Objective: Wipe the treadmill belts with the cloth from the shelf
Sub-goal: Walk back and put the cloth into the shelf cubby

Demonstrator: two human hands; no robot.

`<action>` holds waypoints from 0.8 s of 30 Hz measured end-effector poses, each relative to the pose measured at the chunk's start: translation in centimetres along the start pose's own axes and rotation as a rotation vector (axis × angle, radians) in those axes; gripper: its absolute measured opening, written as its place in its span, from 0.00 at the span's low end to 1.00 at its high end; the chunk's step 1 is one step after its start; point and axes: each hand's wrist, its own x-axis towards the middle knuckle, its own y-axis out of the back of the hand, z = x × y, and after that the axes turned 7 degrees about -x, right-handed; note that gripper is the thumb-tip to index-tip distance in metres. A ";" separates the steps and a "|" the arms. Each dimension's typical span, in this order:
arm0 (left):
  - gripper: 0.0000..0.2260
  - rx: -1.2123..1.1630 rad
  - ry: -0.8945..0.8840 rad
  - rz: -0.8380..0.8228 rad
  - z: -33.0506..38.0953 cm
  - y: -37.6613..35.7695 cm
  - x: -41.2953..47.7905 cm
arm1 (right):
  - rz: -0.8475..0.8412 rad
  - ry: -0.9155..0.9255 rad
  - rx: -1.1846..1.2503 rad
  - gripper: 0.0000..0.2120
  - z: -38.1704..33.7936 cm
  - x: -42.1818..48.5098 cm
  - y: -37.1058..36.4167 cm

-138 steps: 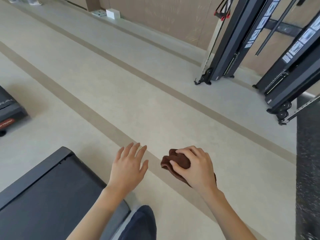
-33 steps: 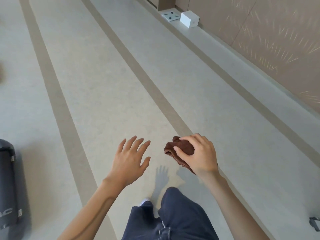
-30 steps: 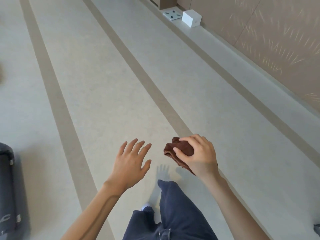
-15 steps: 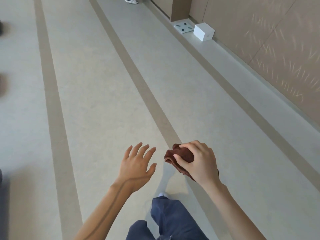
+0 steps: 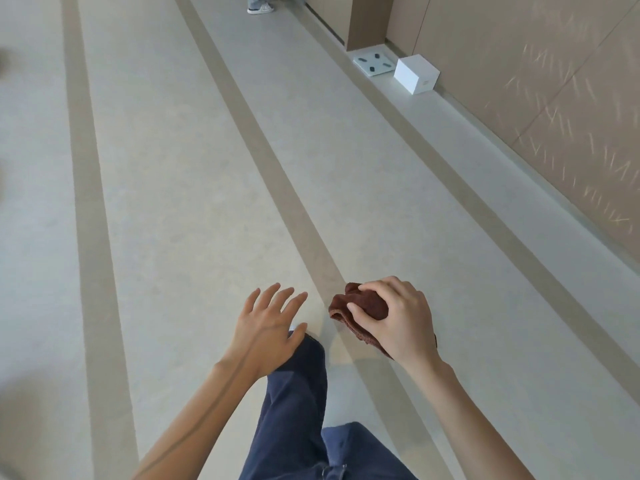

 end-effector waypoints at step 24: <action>0.23 -0.040 0.004 0.074 -15.8 8.1 31.0 | 0.044 0.146 -0.072 0.14 0.8 34.1 -12.0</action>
